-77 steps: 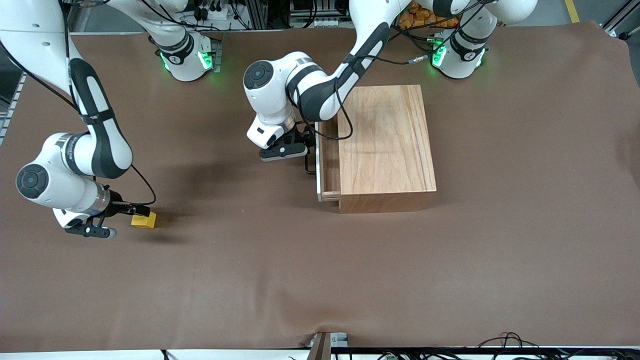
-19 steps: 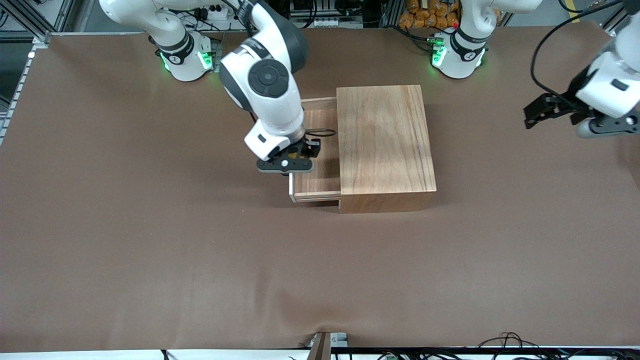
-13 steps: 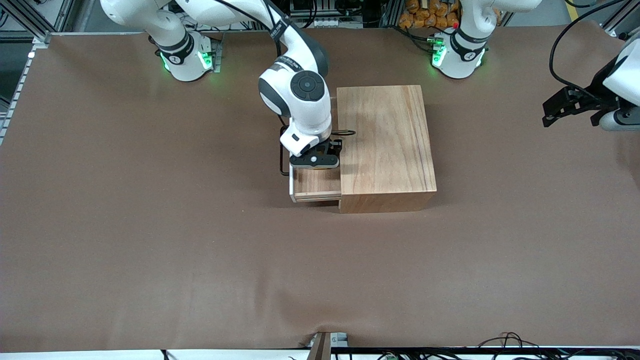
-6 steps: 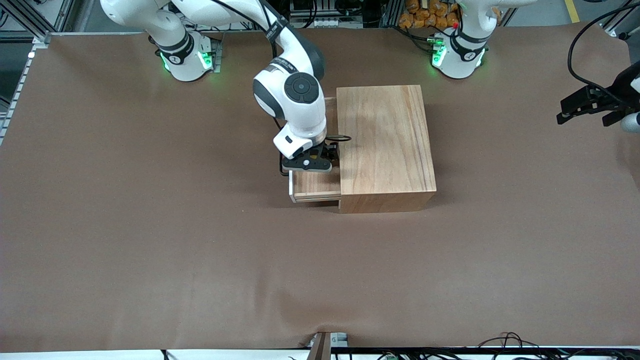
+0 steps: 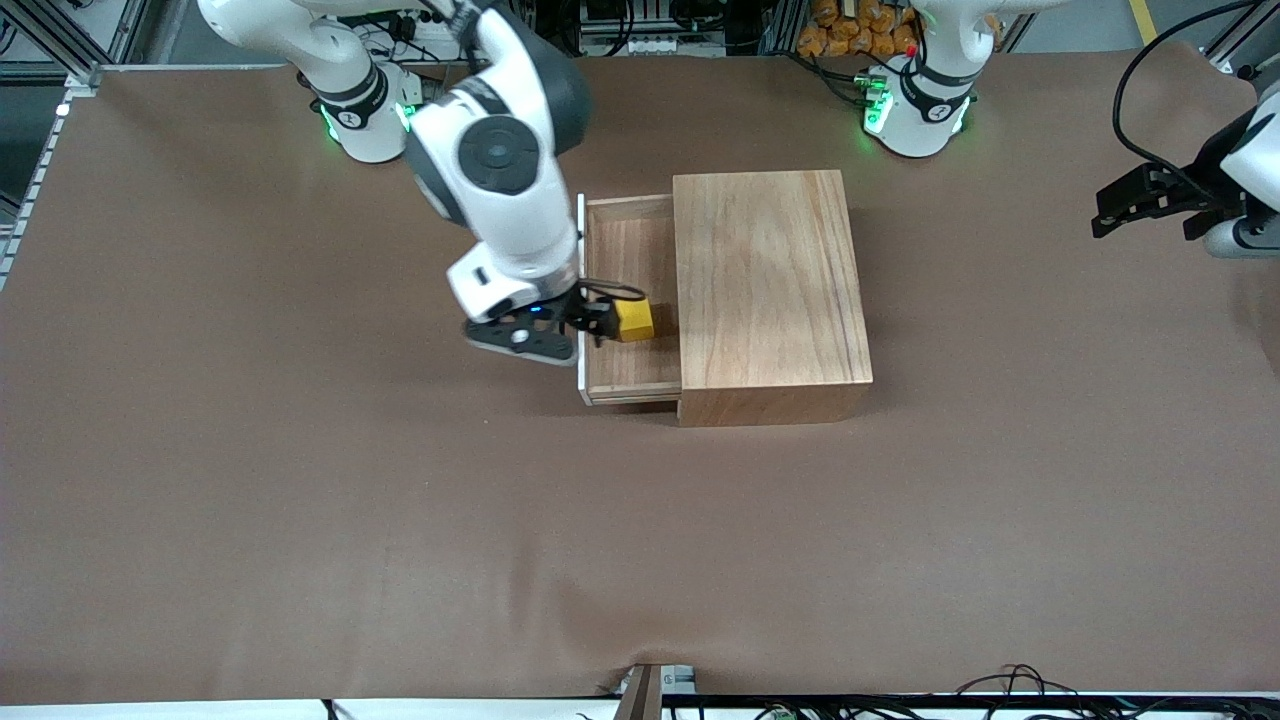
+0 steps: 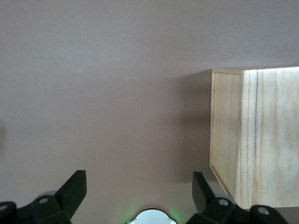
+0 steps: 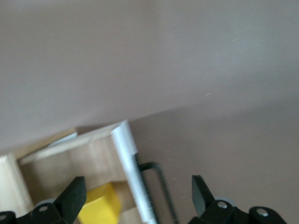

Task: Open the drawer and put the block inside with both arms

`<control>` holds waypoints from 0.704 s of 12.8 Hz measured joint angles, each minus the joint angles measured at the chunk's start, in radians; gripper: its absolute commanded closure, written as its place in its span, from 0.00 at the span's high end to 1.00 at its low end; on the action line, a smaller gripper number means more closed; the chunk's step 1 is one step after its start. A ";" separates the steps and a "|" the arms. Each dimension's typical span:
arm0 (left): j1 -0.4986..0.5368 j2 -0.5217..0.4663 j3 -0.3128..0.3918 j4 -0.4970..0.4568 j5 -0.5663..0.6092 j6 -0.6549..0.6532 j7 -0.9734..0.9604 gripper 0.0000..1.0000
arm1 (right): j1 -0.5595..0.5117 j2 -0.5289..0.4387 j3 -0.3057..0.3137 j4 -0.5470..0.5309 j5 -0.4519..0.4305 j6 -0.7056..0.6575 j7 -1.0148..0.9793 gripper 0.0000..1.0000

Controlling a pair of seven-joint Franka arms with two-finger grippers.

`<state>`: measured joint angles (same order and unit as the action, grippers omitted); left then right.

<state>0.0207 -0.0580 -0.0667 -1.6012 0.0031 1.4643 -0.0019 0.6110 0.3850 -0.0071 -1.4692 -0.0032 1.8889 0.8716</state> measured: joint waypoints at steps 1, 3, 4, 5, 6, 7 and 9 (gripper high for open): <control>0.000 -0.004 -0.002 0.000 0.002 0.000 -0.001 1.00 | -0.044 -0.023 -0.001 0.001 0.000 -0.038 -0.091 1.00; 0.004 -0.007 -0.002 0.000 0.003 0.002 -0.001 1.00 | -0.129 -0.062 -0.003 0.002 0.000 -0.099 -0.281 1.00; 0.007 -0.008 -0.001 0.000 0.003 0.003 -0.001 1.00 | -0.180 -0.081 -0.004 0.002 0.000 -0.123 -0.365 1.00; 0.009 -0.008 0.001 -0.001 0.003 0.003 -0.001 1.00 | -0.235 -0.099 -0.004 0.001 0.000 -0.147 -0.456 1.00; 0.012 -0.008 0.002 0.000 0.003 0.004 -0.001 1.00 | -0.287 -0.118 -0.004 -0.001 0.001 -0.168 -0.537 1.00; 0.017 -0.008 0.003 0.000 0.003 0.004 -0.001 1.00 | -0.335 -0.140 -0.005 -0.006 0.001 -0.179 -0.597 1.00; 0.029 -0.008 0.003 0.000 0.003 0.005 -0.001 1.00 | -0.429 -0.201 -0.004 -0.010 0.001 -0.219 -0.710 1.00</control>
<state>0.0495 -0.0655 -0.0633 -1.6011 0.0064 1.4694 -0.0024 0.1822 0.1842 -0.0116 -1.4789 -0.0023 1.6697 0.1619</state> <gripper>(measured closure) 0.000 0.000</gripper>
